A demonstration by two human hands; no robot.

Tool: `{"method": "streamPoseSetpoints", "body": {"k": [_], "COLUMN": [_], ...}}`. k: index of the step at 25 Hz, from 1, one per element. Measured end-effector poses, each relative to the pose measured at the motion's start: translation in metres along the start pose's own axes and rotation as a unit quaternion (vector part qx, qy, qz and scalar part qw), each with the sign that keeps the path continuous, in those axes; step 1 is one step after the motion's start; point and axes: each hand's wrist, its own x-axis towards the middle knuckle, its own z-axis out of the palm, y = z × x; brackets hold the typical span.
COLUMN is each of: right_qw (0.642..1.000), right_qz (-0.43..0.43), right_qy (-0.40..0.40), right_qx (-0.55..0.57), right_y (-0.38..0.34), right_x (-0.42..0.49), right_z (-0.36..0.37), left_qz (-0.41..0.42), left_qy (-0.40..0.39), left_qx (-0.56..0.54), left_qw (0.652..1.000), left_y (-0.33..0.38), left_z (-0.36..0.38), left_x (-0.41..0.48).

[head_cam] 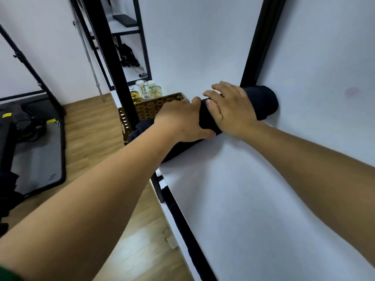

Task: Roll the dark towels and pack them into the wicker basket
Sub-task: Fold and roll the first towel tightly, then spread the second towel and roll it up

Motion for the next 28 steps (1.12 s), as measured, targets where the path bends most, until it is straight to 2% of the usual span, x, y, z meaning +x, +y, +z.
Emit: {"method": "streamPoseSetpoints", "body": {"k": [4, 6, 8, 9, 11, 13, 14, 19, 23, 26, 28], "right_qw": [0.982, 0.968, 0.958, 0.957, 0.957, 0.951, 0.948, 0.942, 0.955, 0.975, 0.973], "right_qz": [0.14, 0.159, 0.171, 0.182, 0.197, 0.213, 0.223, 0.269, 0.218, 0.164, 0.145], "right_qy": [-0.076, -0.181, -0.227, -0.225, -0.213, -0.222, -0.228, -0.201, -0.162, -0.106, -0.178], "right_qx": [0.103, 0.068, 0.028, 0.016, 0.002, -0.01, -0.009, -0.003, -0.118, -0.107, -0.029], "right_y": [-0.038, -0.05, -0.06, -0.069, -0.087, -0.106, -0.115, -0.163, -0.209, -0.245, -0.264], "right_x": [-0.085, -0.133, -0.159, -0.17, -0.192, -0.218, -0.231, -0.283, -0.338, -0.391, -0.428], "right_z": [0.002, -0.008, -0.021, -0.028, -0.037, -0.049, -0.053, -0.072, -0.071, -0.051, -0.025], "left_qz": [0.022, 0.05, 0.118, 0.148, 0.192, 0.216, 0.222, 0.202, 0.176, 0.149, 0.104], "left_qy": [0.001, -0.001, 0.044, 0.067, 0.078, 0.012, -0.013, 0.01, 0.01, -0.072, -0.163], "left_qx": [-0.003, 0.053, 0.131, 0.118, -0.018, -0.176, -0.198, -0.192, -0.257, -0.296, -0.288], "left_qw": [1.0, 0.997, 0.983, 0.98, 0.978, 0.96, 0.955, 0.96, 0.95, 0.941, 0.938], "left_y": [0.0, -0.001, 0.012, 0.021, 0.038, 0.045, 0.043, 0.021, 0.016, 0.011, 0.001], "left_z": [0.004, -0.003, -0.009, -0.009, 0.009, 0.031, 0.043, 0.074, 0.086, 0.116, 0.148], "left_x": [-0.005, -0.012, -0.03, -0.047, -0.096, -0.156, -0.182, -0.24, -0.269, -0.304, -0.328]}}
